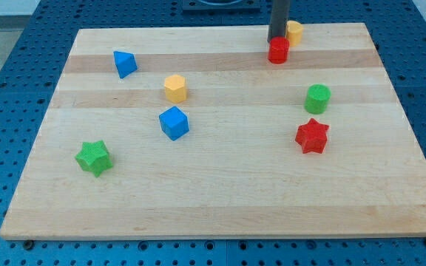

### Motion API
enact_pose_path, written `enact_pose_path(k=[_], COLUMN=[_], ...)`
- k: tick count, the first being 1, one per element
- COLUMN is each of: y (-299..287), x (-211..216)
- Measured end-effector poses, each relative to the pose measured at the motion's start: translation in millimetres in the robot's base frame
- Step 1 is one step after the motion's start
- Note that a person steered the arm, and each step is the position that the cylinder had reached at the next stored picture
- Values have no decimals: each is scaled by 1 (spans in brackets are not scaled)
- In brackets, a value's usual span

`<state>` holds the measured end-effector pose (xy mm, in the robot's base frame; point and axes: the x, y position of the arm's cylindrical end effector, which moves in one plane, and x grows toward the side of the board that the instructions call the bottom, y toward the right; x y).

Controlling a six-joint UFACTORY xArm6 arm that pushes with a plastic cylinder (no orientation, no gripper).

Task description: Nudge the triangle a little bit down

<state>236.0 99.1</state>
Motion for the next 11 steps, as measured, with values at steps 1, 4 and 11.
enact_pose_path(k=[1,4,11], y=[-40,-217,-251], x=[-13,-10,98])
